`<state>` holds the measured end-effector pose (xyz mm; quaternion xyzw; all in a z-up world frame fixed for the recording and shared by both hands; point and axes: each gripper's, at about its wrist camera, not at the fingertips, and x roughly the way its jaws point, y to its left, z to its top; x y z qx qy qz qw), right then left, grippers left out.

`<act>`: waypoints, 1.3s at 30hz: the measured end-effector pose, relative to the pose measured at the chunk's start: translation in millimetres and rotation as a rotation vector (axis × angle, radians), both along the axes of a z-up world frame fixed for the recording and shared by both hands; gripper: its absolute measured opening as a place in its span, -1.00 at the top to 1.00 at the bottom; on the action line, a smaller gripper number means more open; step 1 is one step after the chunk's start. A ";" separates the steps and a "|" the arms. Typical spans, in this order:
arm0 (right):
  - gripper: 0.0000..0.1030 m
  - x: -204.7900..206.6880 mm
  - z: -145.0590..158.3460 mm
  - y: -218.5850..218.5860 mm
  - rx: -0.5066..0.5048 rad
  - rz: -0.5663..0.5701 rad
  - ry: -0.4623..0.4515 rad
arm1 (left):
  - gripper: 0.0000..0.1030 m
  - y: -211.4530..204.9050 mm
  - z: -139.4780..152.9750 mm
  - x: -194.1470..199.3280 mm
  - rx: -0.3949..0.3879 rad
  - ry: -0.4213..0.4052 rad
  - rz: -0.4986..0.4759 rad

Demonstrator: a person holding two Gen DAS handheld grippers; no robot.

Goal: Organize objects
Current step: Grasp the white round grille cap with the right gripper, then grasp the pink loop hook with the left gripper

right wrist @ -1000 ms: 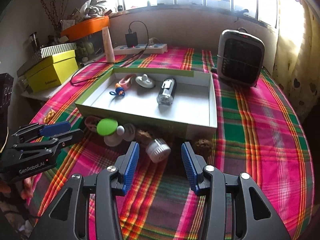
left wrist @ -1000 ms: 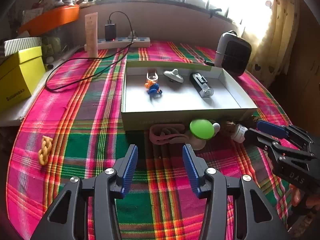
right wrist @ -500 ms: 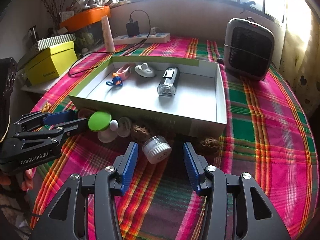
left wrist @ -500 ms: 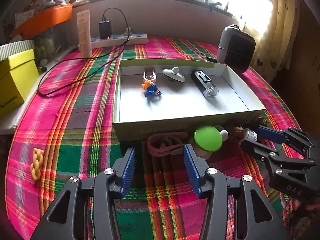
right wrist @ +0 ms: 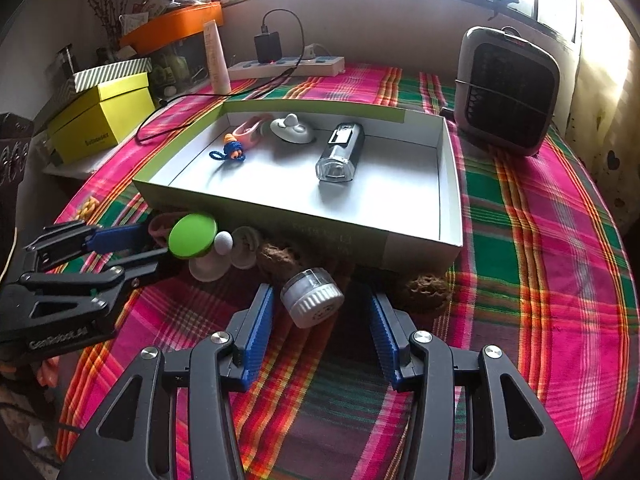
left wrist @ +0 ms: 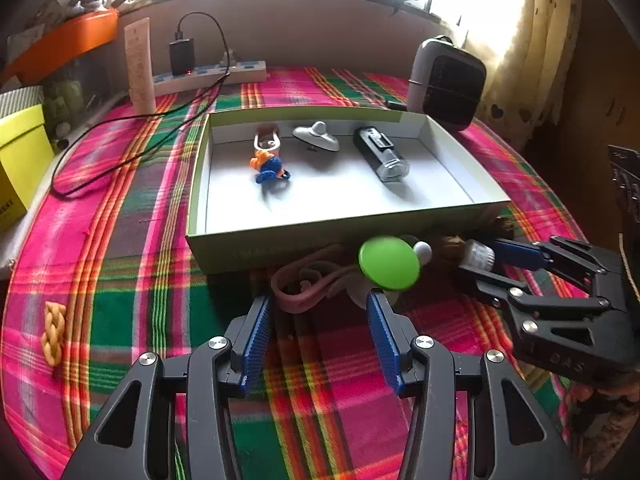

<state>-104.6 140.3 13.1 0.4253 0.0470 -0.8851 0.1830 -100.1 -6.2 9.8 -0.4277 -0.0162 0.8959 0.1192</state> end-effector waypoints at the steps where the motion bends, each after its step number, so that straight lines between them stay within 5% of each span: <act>1: 0.12 0.2 0.2 0.7 -0.005 0.000 0.000 | 0.09 0.0 0.2 1.1 0.005 -0.003 -0.007; 9: 0.36 0.9 0.6 2.4 -0.020 0.010 -0.001 | 0.09 0.7 2.1 15.4 0.057 -0.019 -0.056; 27: 0.36 3.8 1.0 8.3 -0.029 0.015 -0.010 | 0.09 3.3 1.6 -11.7 -0.097 0.022 -0.045; 37: 0.36 3.1 1.0 10.0 -0.037 0.010 -0.012 | 0.11 1.9 -2.7 -20.0 -0.054 0.006 -0.056; 39: 0.36 3.1 0.9 10.0 -0.036 0.010 -0.012 | 0.31 -1.0 -2.3 -18.9 -0.049 0.006 -0.040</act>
